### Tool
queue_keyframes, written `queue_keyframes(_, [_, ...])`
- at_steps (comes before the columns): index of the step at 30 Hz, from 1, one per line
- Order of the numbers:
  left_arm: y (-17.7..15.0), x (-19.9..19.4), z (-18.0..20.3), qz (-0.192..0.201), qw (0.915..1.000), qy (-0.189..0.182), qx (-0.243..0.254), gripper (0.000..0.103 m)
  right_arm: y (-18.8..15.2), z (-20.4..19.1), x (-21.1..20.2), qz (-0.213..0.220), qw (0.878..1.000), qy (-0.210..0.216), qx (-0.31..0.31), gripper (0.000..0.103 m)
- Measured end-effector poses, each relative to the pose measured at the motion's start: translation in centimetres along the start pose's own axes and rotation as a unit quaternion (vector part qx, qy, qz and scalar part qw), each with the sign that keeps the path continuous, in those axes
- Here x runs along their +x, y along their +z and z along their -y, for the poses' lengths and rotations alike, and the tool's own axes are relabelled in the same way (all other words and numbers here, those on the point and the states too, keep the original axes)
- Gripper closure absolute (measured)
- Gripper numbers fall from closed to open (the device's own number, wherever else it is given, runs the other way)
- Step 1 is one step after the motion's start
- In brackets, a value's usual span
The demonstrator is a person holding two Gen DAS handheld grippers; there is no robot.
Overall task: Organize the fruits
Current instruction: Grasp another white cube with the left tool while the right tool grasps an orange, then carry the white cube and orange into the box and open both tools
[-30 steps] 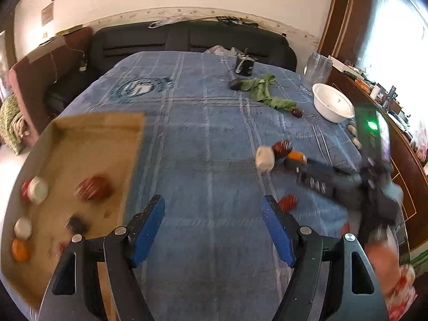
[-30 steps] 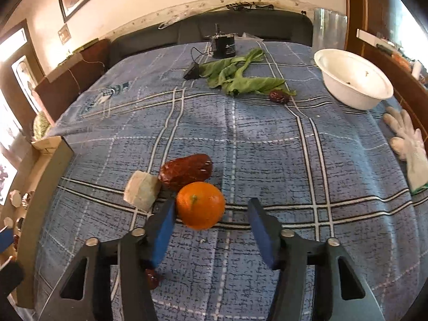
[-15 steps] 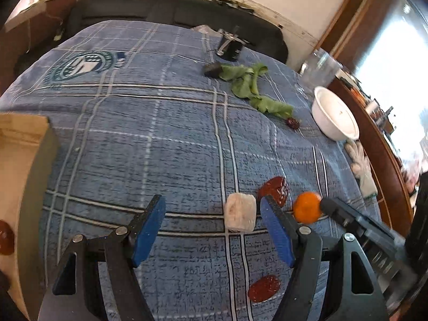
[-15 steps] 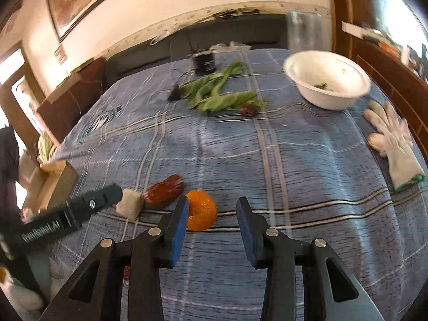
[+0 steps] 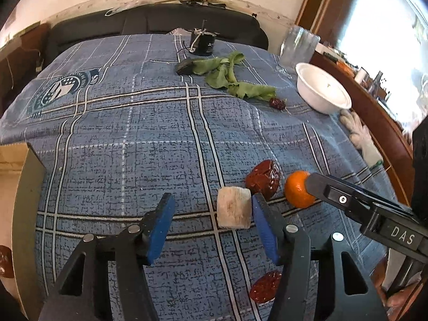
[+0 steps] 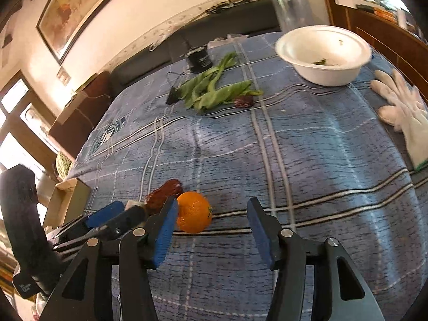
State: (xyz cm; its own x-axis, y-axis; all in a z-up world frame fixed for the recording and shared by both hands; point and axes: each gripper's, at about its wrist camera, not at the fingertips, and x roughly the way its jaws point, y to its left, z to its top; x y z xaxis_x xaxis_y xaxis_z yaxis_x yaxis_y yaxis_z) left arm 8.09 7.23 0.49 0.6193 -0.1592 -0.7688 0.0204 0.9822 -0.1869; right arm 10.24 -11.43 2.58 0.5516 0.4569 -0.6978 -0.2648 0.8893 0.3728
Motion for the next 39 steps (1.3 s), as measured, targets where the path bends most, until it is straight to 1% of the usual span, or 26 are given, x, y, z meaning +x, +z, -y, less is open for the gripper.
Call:
queue_keyframes(1, [-0.1,0.0,0.1,0.0,1.0,0.004,0.006,0.051,-0.1,-0.2,0.2,-0.001,1.0,0.002,-0.003,0.045])
queue_keyframes(2, [-0.2,-0.1,0.1,0.001,1.0,-0.003,0.006,0.056,-0.1,-0.4,0.4,-0.003,1.0,0.008,-0.005,0.045])
queue_keyframes(3, [-0.2,-0.1,0.1,-0.001,0.9997,-0.023,0.005,0.073,-0.2,-0.5,0.6,-0.005,1.0,0.013,-0.005,0.045])
queue_keyframes(4, [-0.1,-0.2,0.1,-0.005,0.999,-0.044,-0.001,0.078,-0.2,-0.5,0.9,-0.008,1.0,0.019,-0.004,0.045])
queue_keyframes(5, [-0.2,-0.3,0.1,-0.005,0.9993,-0.038,-0.001,0.078,-0.3,-0.6,1.2,-0.012,1.0,0.025,-0.003,0.045])
queue_keyframes(6, [-0.3,-0.5,0.1,0.001,0.9997,-0.023,0.006,0.078,-0.3,-0.7,1.4,-0.014,1.0,0.028,-0.004,0.045])
queue_keyframes(8, [-0.3,-0.7,-0.2,0.003,0.9998,-0.02,0.001,0.078,-0.4,-1.2,1.7,-0.016,0.999,0.03,-0.011,0.046])
queue_keyframes(10, [-0.3,-0.9,-1.0,0.004,0.9997,-0.018,-0.016,0.078,-0.6,-1.5,1.9,-0.022,0.999,0.038,-0.018,0.055])
queue_keyframes(14, [-0.2,-1.1,-2.0,0.005,0.9993,-0.015,-0.036,0.078,-1.0,-2.4,2.2,-0.027,0.998,0.035,-0.036,0.064])
queue_keyframes(18, [-0.3,-1.2,-2.3,0.007,0.9991,-0.011,-0.041,0.078,-1.3,-3.1,1.9,-0.02,0.998,0.018,-0.049,0.065])
queue_keyframes(25, [-0.4,-1.8,-2.7,0.017,0.9984,-0.005,-0.054,0.078,-1.1,-2.4,0.9,-0.003,0.999,0.006,-0.033,0.065])
queue_keyframes(27, [-0.3,-2.9,-3.1,0.031,0.9971,-0.007,-0.069,0.078,-1.1,-2.3,0.3,0.006,1.0,0.005,-0.029,0.065])
queue_keyframes(28, [-0.4,-4.1,-3.5,0.041,0.9958,-0.006,-0.082,0.078,-1.1,-2.4,0.0,0.011,1.0,0.005,-0.029,0.065])
queue_keyframes(30, [-0.8,-6.1,-4.3,0.049,0.9942,-0.014,-0.095,0.078,-1.1,-3.0,-0.8,0.02,0.999,0.001,-0.027,0.065])
queue_keyframes(32, [-1.3,-8.0,-5.4,0.048,0.9937,-0.012,-0.101,0.078,-1.2,-4.5,-1.8,0.025,0.999,0.011,-0.04,0.065])
queue_keyframes(35, [-2.1,-11.0,-8.3,0.04,0.9938,0.02,-0.101,0.078,-1.9,-7.7,-2.9,0.029,0.997,0.025,-0.071,0.065])
queue_keyframes(37, [-2.5,-12.5,-11.0,0.035,0.9923,0.062,-0.102,0.078,-2.5,-10.4,-3.2,0.022,0.995,0.047,-0.091,0.064])
queue_keyframes(39, [-2.7,-13.4,-13.8,0.024,0.9885,0.103,-0.108,0.077,-3.0,-13.2,-2.9,0.012,0.992,0.065,-0.11,0.064])
